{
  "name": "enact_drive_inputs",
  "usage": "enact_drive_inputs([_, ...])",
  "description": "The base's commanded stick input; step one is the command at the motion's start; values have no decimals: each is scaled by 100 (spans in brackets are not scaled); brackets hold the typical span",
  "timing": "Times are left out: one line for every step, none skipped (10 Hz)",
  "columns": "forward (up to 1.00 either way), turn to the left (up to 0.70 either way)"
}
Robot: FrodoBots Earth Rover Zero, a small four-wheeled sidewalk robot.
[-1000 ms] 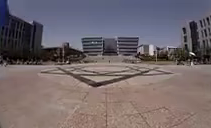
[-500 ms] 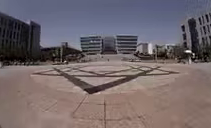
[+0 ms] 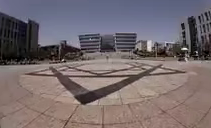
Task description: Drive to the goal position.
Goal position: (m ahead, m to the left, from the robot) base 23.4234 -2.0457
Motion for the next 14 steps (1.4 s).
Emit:
enact_drive_inputs([100,0])
enact_drive_inputs([100,0])
enact_drive_inputs([100,0])
enact_drive_inputs([100,0])
enact_drive_inputs([100,0])
enact_drive_inputs([100,0])
enact_drive_inputs([100,0])
enact_drive_inputs([100,0])
enact_drive_inputs([100,0])
enact_drive_inputs([100,0])
enact_drive_inputs([100,0])
enact_drive_inputs([100,0])
enact_drive_inputs([100,0])
enact_drive_inputs([100,0])
